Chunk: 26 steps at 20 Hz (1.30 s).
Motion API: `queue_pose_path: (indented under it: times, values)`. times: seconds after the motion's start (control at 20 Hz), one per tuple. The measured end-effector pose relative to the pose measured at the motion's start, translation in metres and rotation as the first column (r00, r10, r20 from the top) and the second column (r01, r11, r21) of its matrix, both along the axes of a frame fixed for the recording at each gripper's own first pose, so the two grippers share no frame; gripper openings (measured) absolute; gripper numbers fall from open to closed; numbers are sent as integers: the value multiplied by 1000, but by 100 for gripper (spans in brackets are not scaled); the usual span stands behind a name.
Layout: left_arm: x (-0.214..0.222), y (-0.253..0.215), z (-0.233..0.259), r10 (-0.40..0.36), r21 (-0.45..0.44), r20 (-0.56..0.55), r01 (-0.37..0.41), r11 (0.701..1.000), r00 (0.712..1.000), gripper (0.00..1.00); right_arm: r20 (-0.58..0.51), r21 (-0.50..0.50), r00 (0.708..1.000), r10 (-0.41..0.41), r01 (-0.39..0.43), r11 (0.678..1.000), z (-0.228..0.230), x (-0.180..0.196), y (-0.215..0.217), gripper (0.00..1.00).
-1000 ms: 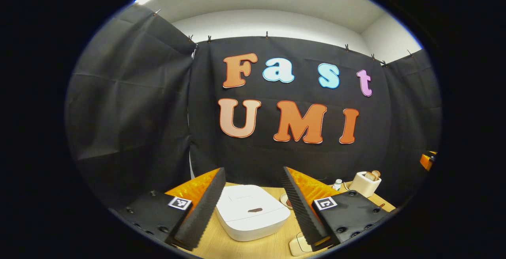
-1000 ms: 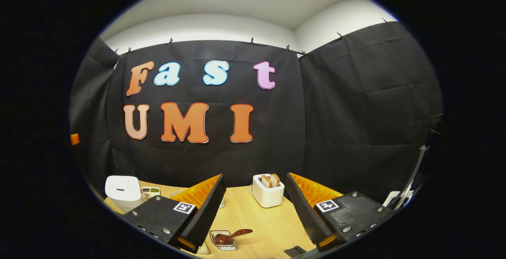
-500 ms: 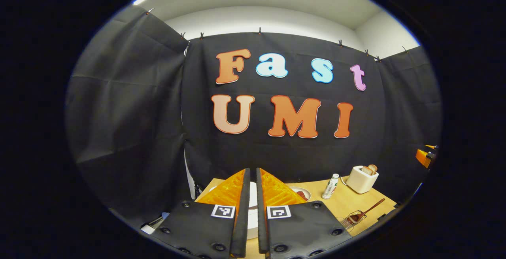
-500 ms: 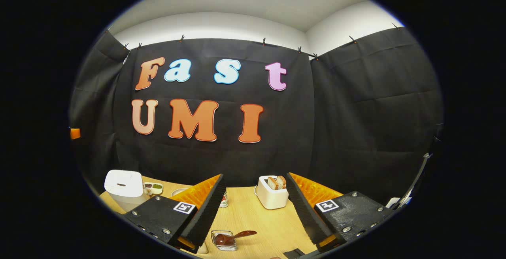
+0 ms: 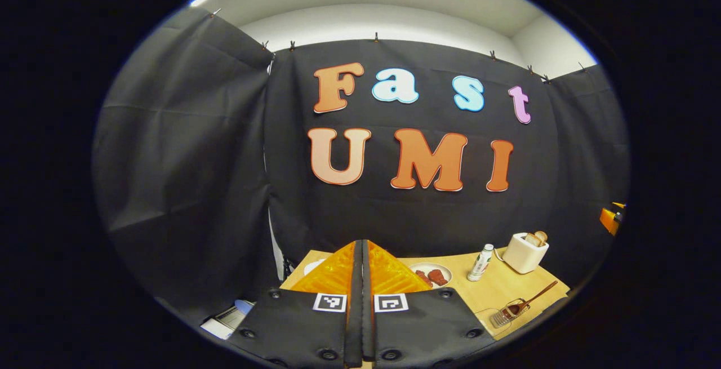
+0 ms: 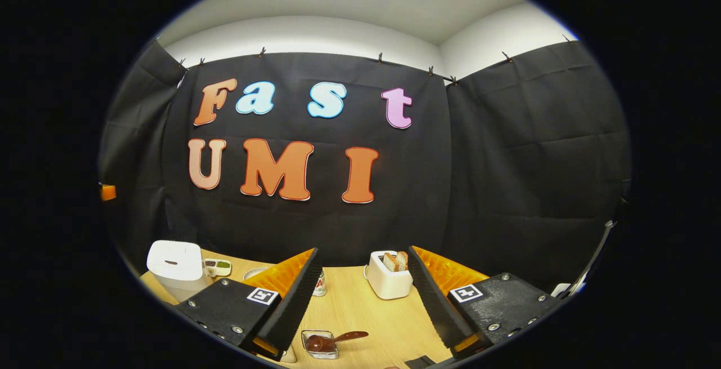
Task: Close the left gripper, press the button to open the rice cooker; take a wooden spoon from the chopstick holder with the right hand, scoop a spoonful of rice and pour it into the rice cooker, then put the wooden spoon back into the chopstick holder.
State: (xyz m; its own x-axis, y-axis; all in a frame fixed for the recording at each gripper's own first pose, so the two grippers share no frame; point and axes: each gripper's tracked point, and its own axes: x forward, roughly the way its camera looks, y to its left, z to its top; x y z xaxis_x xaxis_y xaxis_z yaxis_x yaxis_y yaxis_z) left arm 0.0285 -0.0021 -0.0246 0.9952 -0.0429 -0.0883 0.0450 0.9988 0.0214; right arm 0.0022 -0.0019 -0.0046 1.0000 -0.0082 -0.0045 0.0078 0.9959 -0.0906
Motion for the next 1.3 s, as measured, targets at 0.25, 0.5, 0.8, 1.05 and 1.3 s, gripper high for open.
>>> queue_pose_path:
  times: [0.25, 0.5, 0.8, 1.05, 1.3]
  values:
    - [33, -12, -23, -52, 11, -54, 52, 999, 997, 4, -13, -9, 1000, -6, 6, 1000, -3, 5, 0, 95]
    - [73, -25, -66, -96, 18, -118, 99, 995, 988, 4, -21, -26, 1000, -12, 11, 1000, -6, 9, -2, 95]
    - [106, -41, -133, -135, 7, -231, 141, 990, 963, 4, -32, -35, 997, -68, 67, 997, -9, 9, -22, 95]
    - [126, -36, -189, -129, -43, -343, 122, 992, 931, 4, -65, -57, 992, -104, 101, 993, -17, 3, -32, 95]
    - [138, -24, -225, -115, -54, -422, 102, 993, 899, 4, -65, -61, 990, -129, 125, 990, -14, 5, -39, 95]
